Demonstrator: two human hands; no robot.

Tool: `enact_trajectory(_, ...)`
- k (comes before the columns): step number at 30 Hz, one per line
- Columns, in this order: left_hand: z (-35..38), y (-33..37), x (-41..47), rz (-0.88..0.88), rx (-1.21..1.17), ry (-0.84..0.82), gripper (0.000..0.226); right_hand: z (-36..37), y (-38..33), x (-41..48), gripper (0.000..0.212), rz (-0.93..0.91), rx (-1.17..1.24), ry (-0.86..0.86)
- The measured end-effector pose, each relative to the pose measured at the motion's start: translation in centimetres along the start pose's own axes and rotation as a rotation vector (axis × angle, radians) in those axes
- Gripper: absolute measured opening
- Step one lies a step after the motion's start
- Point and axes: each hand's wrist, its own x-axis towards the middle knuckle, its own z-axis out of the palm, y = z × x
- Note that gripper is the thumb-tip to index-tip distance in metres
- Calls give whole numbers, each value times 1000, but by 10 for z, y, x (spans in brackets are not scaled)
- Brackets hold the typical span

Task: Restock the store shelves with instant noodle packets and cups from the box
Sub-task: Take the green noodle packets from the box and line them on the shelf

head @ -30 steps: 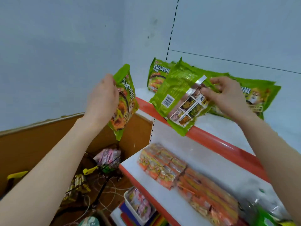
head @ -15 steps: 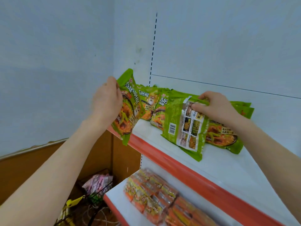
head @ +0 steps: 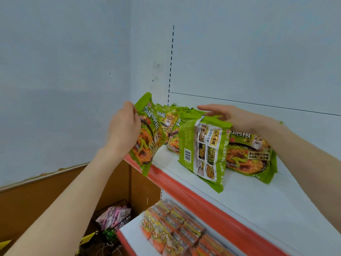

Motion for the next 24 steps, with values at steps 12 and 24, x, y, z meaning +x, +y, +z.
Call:
enact_trajectory(12, 10, 4, 6, 53, 29, -50, 11, 23, -9, 29, 50, -189, -80, 28)
enact_trajectory(24, 11, -9, 10, 86, -18, -41, 8, -9, -36, 3, 15, -187, 66, 311)
